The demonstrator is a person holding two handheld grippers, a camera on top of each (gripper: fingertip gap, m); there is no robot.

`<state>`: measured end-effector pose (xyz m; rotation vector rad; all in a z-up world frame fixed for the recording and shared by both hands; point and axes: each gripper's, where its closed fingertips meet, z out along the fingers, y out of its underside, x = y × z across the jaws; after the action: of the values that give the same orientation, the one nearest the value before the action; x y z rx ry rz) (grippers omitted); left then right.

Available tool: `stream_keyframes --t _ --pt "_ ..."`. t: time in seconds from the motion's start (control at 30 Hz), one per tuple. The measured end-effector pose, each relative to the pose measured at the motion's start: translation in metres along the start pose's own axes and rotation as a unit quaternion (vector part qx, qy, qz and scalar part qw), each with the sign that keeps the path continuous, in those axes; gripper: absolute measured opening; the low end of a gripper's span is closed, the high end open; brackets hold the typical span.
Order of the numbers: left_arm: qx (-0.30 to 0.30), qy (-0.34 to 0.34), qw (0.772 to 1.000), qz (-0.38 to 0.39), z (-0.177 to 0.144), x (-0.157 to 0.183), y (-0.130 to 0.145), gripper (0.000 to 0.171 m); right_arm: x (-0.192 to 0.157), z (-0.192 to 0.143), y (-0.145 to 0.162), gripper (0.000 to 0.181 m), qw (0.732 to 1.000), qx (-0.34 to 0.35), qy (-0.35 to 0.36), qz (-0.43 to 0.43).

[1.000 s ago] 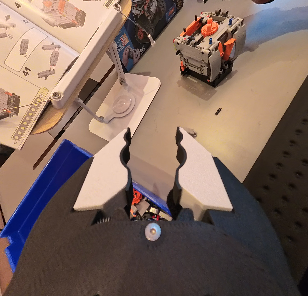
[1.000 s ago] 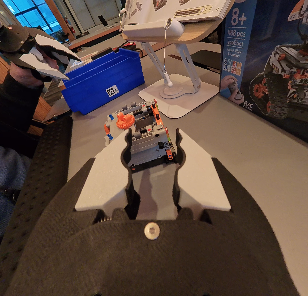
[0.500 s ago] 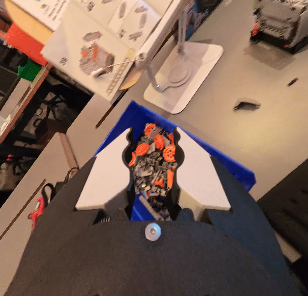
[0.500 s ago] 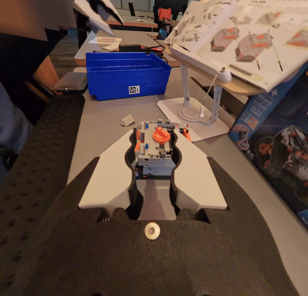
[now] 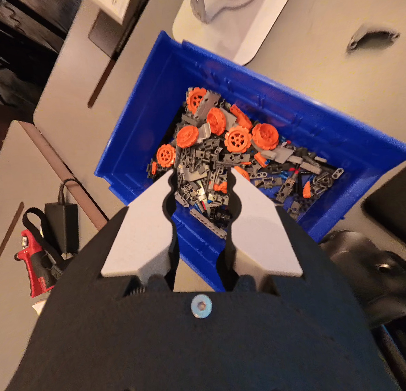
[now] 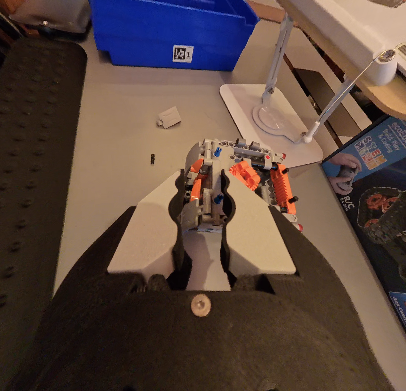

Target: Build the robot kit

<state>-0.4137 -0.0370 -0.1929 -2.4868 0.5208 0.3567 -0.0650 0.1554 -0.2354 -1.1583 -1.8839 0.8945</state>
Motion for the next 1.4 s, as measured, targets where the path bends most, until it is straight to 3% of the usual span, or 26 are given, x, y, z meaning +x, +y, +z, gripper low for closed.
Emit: stream_keyframes --t 0.13,0.33,0.4,0.53,0.73,0.87,1.2,1.3,1.4 --pt "-0.021 0.04 0.999 0.006 0.015 -0.003 0.012 0.041 0.007 0.001 0.0 0.021 1.0 0.01 0.012 0.008" --pt "-0.051 0.074 0.996 0.006 0.035 -0.024 0.021 0.042 0.017 -0.001 0.004 0.024 0.999 0.009 0.031 0.024" --pt "-0.091 0.098 0.991 0.024 0.043 -0.022 0.03 0.042 0.017 -0.001 0.004 0.025 0.999 0.01 0.031 0.022" --pt "-0.21 0.16 0.96 0.094 0.049 -0.005 0.06 0.043 0.014 -0.001 0.004 0.028 0.999 0.014 0.025 0.019" --pt "-0.364 0.181 0.893 0.193 0.047 0.007 0.112 0.08 0.014 -0.004 0.005 0.029 0.999 0.019 0.021 0.023" --pt "-0.393 0.195 0.874 0.209 0.05 0.017 0.134 0.087 0.014 -0.007 0.002 0.029 0.999 0.026 0.021 0.022" --pt "-0.433 0.166 0.851 0.245 0.069 0.015 0.15 0.093 0.012 -0.01 -0.003 0.028 0.999 0.037 0.021 0.018" --pt "-0.45 0.154 0.842 0.255 0.071 0.012 0.155 0.084 0.012 -0.011 -0.003 0.028 0.999 0.038 0.021 0.018" --pt "-0.442 0.146 0.847 0.257 0.072 0.009 0.152 0.07 0.012 -0.012 -0.003 0.028 0.999 0.04 0.022 0.017"
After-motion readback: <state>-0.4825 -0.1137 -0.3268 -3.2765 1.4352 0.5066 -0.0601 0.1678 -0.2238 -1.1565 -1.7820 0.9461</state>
